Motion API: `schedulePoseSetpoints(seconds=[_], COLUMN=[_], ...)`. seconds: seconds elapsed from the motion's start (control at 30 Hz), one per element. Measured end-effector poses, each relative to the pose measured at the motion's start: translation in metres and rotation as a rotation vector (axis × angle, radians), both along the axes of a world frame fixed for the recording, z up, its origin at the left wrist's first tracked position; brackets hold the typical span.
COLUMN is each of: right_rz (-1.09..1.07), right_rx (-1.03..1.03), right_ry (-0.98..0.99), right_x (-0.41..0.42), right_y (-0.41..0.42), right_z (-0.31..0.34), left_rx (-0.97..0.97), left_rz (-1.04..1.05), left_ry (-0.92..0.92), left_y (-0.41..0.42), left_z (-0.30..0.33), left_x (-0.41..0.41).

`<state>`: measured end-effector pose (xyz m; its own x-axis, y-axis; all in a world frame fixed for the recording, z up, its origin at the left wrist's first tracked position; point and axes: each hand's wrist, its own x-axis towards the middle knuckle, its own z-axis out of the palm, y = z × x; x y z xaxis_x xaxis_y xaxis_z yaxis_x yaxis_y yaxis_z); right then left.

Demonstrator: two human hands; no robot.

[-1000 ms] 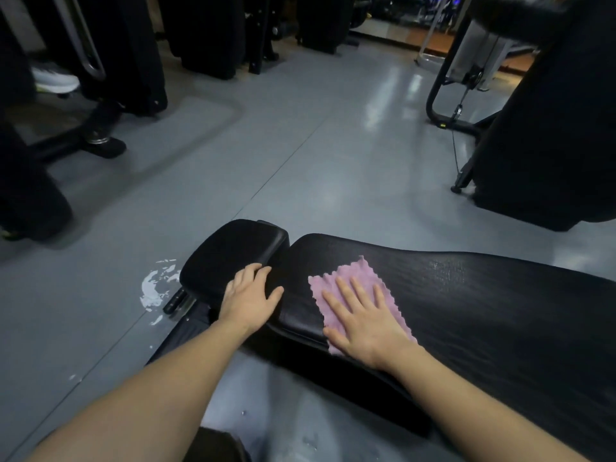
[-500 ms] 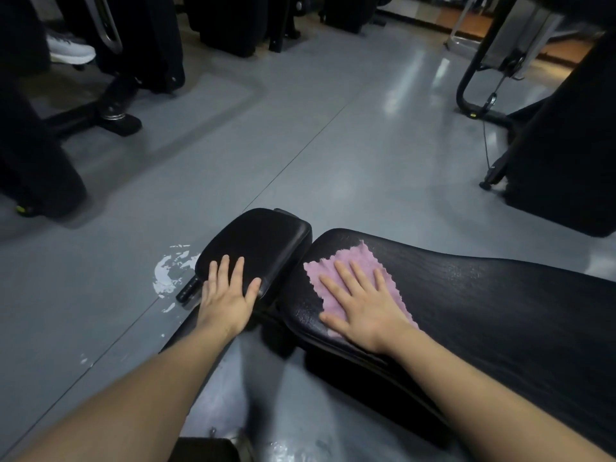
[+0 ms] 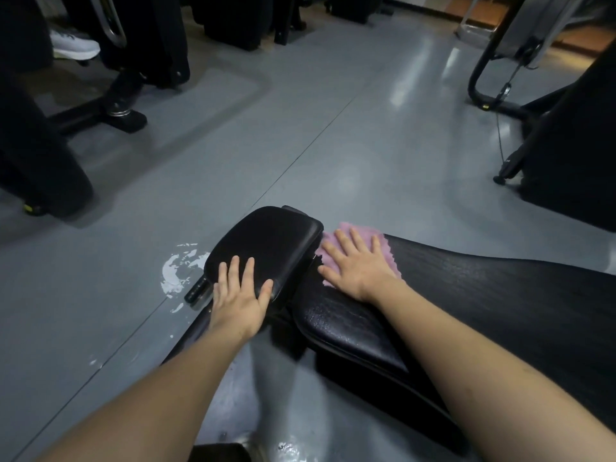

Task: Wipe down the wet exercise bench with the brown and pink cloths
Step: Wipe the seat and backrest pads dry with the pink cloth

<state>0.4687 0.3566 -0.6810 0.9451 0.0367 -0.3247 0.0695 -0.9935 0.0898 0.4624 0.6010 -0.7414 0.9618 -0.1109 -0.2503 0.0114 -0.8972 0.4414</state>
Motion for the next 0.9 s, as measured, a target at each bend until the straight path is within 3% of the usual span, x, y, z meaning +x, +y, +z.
schedulePoseSetpoints(seconds=[0.37,0.63,0.9], right_rz=[0.128,0.214,0.155], right_rx=[0.057,-0.059,-0.14], right_ry=[-0.023,-0.158,-0.201], right_x=[-0.056,-0.105,-0.148], right_y=[0.044,0.046,0.026], right_z=[-0.006,-0.014,-0.007], left_rx=[0.05,0.011,-0.122], left_rz=[-0.009,0.01,-0.275], left_ry=[0.054,0.082,-0.014], left_y=[-0.001,-0.009,-0.057], left_z=[0.01,0.036,0.064], left_x=[0.004,0.011,-0.02])
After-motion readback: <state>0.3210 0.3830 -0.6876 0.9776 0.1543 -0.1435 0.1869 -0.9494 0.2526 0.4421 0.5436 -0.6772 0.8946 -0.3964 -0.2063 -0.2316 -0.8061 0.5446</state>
